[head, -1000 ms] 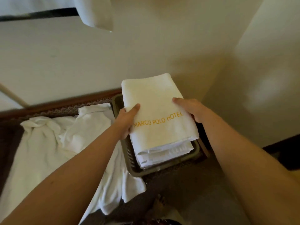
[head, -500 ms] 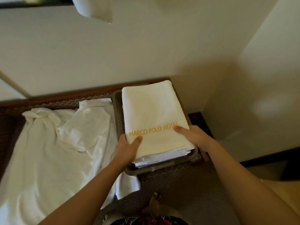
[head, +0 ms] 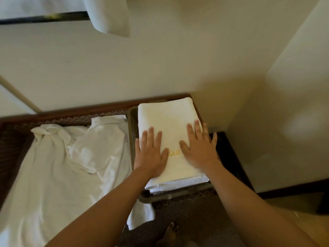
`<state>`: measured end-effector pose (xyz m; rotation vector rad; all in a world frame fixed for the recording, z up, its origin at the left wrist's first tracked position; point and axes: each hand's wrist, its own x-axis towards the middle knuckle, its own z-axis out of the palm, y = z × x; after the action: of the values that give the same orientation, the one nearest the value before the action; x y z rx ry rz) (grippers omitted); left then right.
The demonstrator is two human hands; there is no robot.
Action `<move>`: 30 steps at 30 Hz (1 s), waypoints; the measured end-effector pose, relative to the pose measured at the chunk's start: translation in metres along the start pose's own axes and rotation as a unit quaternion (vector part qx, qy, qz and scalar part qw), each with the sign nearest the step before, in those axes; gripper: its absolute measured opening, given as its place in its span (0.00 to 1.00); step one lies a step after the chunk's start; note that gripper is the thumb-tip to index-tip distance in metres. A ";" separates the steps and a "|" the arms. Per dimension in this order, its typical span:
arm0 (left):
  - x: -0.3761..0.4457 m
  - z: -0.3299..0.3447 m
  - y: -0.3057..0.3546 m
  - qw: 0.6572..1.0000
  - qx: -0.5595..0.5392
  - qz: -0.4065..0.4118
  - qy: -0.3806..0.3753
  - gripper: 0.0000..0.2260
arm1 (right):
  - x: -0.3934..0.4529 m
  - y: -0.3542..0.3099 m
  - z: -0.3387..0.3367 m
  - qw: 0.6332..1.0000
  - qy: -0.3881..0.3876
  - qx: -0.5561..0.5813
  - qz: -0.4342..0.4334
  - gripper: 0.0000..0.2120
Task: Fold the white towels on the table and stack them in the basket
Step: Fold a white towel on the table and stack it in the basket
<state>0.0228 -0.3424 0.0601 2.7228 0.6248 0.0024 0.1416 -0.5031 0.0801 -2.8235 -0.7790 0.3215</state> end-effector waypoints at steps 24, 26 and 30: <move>-0.012 -0.055 -0.258 0.920 -0.291 -0.262 0.026 0.12 | 0.037 -0.266 0.121 0.975 -0.067 0.108 -0.183 0.24; 0.005 -0.060 -0.291 0.921 -0.280 -0.271 0.015 0.12 | 0.049 -0.284 0.133 0.979 -0.117 0.087 -0.145 0.24; 0.049 -0.057 -0.353 0.968 -0.121 -0.220 -0.025 0.19 | 0.074 -0.326 0.155 0.977 -0.171 0.117 -0.058 0.21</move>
<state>-0.0864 -0.0054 -0.0076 2.2945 1.1206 -0.0934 0.0069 -0.1701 -0.0009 -2.5205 -0.8980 0.8379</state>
